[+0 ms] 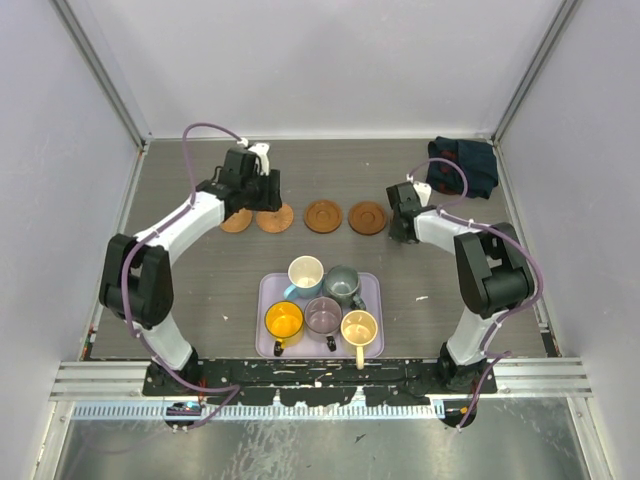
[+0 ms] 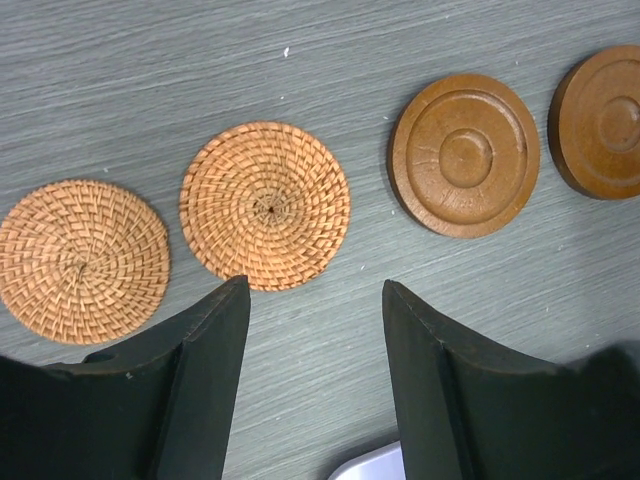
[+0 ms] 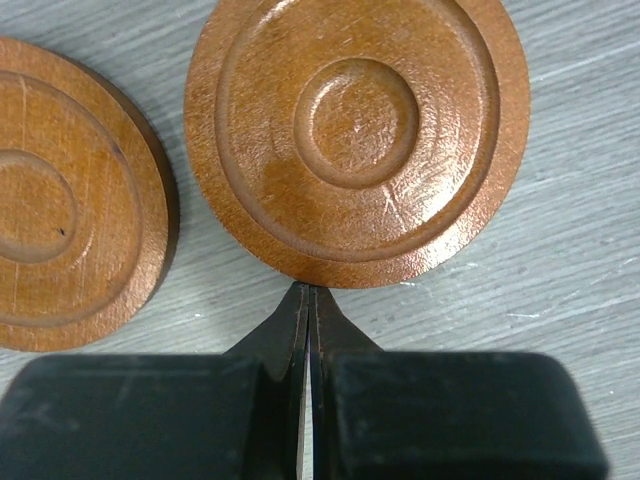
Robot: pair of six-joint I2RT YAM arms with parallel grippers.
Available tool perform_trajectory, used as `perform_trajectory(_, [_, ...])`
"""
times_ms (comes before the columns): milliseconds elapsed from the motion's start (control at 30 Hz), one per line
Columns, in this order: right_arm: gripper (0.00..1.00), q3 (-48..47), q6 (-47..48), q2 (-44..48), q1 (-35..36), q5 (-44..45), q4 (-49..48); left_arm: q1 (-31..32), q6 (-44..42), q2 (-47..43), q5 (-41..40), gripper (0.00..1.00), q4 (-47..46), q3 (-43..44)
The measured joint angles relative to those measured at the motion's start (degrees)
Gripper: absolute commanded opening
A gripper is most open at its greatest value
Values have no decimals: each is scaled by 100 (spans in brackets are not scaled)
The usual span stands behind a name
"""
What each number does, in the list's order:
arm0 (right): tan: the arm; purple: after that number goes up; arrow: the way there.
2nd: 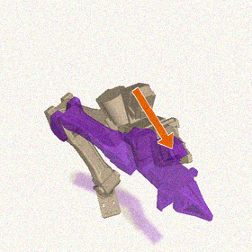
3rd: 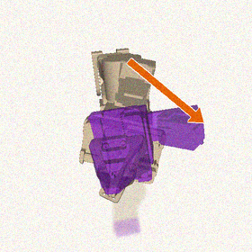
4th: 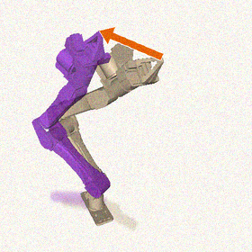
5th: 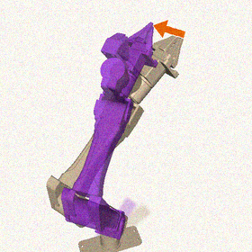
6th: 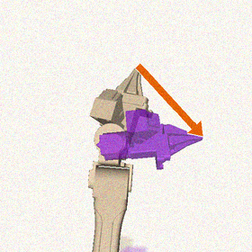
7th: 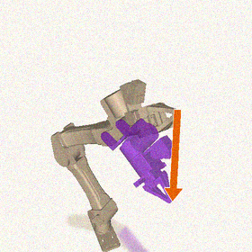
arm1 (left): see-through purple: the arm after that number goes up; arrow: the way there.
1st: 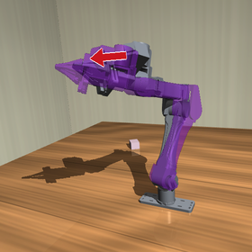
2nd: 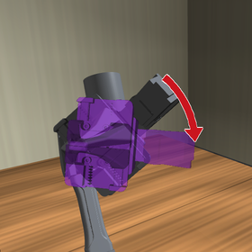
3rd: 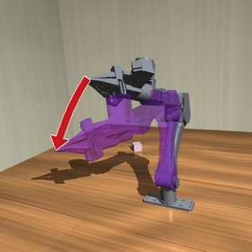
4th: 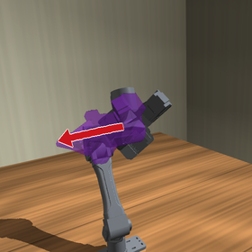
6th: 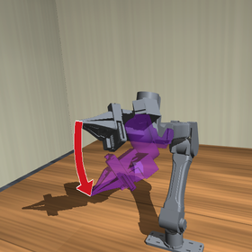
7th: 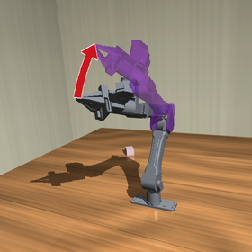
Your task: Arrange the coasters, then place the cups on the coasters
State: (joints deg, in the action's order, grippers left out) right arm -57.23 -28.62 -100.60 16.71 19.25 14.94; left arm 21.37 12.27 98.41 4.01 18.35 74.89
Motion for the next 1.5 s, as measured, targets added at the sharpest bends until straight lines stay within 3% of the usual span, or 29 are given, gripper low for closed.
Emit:
perform_trajectory(867, [0,-223,42,-175,0,83,9,0,-101,-170,-243,58,107,-295])
perform_trajectory(1133, [3,-72,304,479,0,-420,151,0,-146,-595,-439,65,262,-302])
perform_trajectory(1333, [35,-251,723,1394,-28,-177,153,-7,-221,-1237,-879,75,358,-378])
perform_trajectory(1400, [54,-417,811,1473,-133,-90,74,-11,-229,-1443,-1027,78,358,-472])
perform_trajectory(1500, [66,-568,861,1462,-498,-24,-225,-11,-258,-1646,-1276,83,387,-566])
